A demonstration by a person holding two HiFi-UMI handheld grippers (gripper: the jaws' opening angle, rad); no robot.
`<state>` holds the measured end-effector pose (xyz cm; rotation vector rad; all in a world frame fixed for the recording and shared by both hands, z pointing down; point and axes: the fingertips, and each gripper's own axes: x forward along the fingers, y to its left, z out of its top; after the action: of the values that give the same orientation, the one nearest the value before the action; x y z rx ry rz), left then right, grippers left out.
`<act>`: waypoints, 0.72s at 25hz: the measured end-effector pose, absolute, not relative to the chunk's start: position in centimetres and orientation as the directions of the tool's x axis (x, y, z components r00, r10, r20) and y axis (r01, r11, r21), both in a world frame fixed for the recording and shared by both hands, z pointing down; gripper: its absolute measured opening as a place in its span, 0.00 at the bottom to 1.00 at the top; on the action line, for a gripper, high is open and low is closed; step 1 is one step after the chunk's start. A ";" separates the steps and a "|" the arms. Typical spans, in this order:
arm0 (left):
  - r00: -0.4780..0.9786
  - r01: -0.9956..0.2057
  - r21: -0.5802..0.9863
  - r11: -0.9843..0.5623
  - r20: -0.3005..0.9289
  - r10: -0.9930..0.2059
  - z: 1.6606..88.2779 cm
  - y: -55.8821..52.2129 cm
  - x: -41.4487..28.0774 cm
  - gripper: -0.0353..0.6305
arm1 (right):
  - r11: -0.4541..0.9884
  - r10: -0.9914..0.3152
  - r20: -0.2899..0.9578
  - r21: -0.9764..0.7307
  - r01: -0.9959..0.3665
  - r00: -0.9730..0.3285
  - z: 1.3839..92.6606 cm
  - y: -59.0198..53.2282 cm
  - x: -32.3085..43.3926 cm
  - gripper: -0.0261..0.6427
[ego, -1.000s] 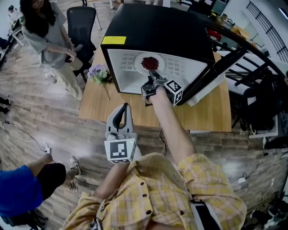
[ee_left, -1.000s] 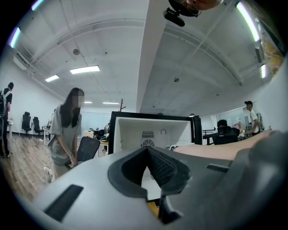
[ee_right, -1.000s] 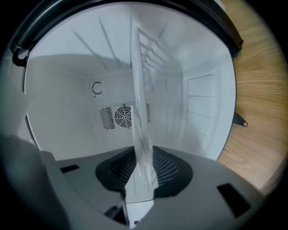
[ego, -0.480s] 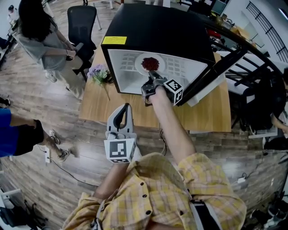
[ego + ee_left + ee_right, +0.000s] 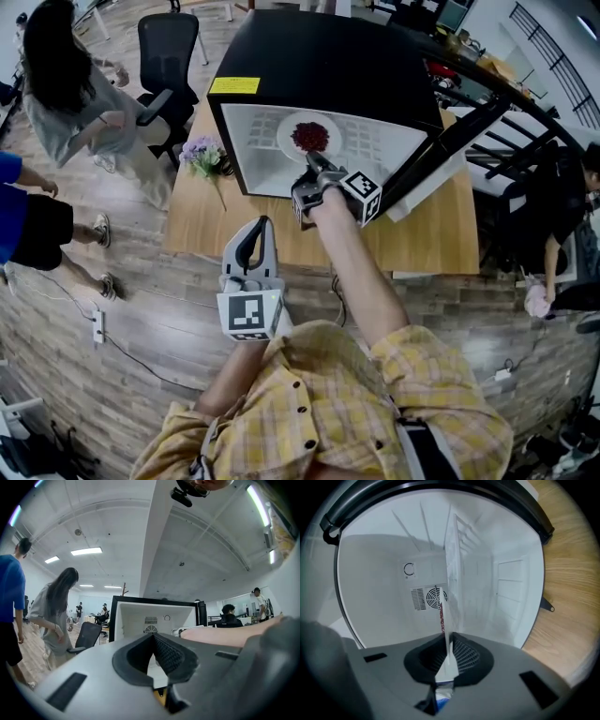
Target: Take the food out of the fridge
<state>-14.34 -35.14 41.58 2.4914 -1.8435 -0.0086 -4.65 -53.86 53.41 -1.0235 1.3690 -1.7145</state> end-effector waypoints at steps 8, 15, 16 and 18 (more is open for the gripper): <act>0.301 -0.953 0.034 -0.300 0.031 -0.953 41.4 -34.4 -13.4 0.06 | -0.151 -0.881 0.112 -0.987 0.048 -0.460 51.4 -51.2 -4.3 0.07; 0.308 -0.951 0.035 -0.307 0.031 -0.951 41.3 -34.1 -12.6 0.06 | -0.114 -0.873 0.077 -0.992 0.049 -0.481 49.6 -48.8 -3.7 0.07; 0.307 -0.951 0.035 -0.306 0.034 -0.951 41.3 -34.1 -12.5 0.06 | -0.105 -0.873 0.070 -0.993 0.045 -0.483 49.3 -48.4 -3.6 0.07; 0.307 -0.951 0.036 -0.306 0.040 -0.951 41.3 -34.1 -12.3 0.06 | -0.095 -0.870 0.060 -0.994 0.048 -0.490 48.7 -47.7 -3.5 0.07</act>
<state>-12.30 -34.10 41.25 2.4967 -1.8192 0.0172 -3.50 -47.69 48.69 -0.9291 1.4763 -1.6718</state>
